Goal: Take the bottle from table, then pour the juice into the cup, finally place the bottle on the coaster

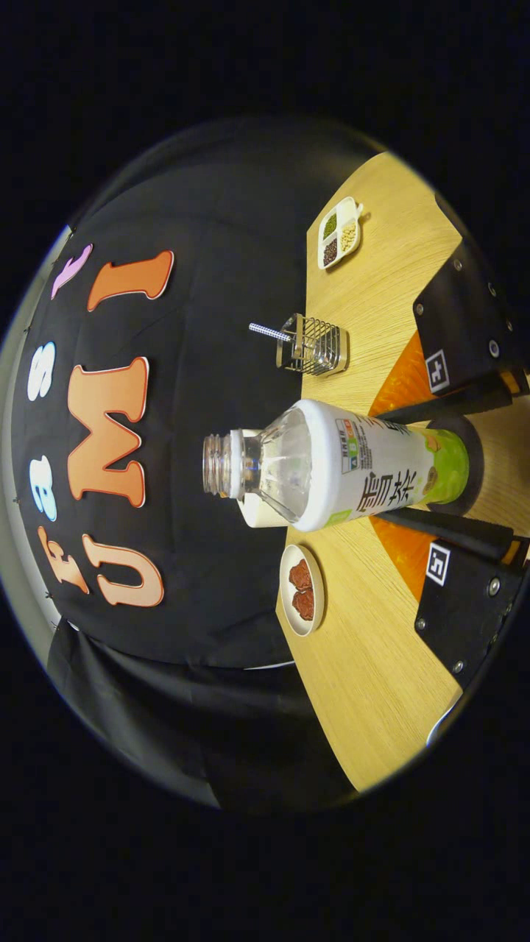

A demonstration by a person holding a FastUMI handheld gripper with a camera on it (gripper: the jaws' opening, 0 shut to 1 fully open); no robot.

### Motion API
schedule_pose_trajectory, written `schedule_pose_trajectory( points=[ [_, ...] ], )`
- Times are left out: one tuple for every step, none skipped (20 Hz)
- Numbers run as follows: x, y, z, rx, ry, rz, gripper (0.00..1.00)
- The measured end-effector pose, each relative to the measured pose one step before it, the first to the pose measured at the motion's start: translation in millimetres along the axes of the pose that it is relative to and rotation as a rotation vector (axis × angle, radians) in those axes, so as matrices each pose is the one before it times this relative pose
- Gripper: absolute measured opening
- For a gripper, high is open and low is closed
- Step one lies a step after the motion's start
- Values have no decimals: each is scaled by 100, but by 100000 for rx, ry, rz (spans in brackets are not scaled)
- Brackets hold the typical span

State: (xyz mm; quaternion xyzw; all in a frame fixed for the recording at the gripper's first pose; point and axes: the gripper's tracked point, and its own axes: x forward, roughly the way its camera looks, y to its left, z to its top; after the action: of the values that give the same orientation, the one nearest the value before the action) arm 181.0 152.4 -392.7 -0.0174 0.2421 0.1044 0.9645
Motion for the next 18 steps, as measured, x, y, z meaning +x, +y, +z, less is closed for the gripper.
schedule_pose_trajectory(
  points=[
    [-4, 112, -126, -222, -231, -82, 59],
    [-7, -51, -39, -266, 4, -314, 60],
    [-130, 27, -60, -267, -24, -240, 60],
    [24, -14, 134, -240, -64, -86, 64],
    [-115, 41, -37, -359, 291, 349, 65],
    [-234, 5, 117, -726, -241, 253, 67],
    [-345, -240, 232, -998, -245, -724, 68],
    [-430, -180, 463, -653, -939, -254, 77],
    [-439, 22, 481, -34, -977, -45, 80],
    [-616, -41, 655, 498, -817, 533, 87],
    [-640, 150, 483, 502, -470, 799, 90],
    [-851, 20, 570, 269, -382, 558, 95],
    [-1154, 75, 926, -149, -1568, 744, 96],
    [-1077, 63, 1015, -688, -2128, 530, 97],
    [-1194, -145, 1075, -1009, -2254, 209, 97],
    [-1099, -57, 1123, -749, -2466, 207, 97],
    [-1266, -190, 1179, -930, -1689, -30, 97],
    [-1382, -301, 1348, -990, -1797, -293, 97]
  ],
)
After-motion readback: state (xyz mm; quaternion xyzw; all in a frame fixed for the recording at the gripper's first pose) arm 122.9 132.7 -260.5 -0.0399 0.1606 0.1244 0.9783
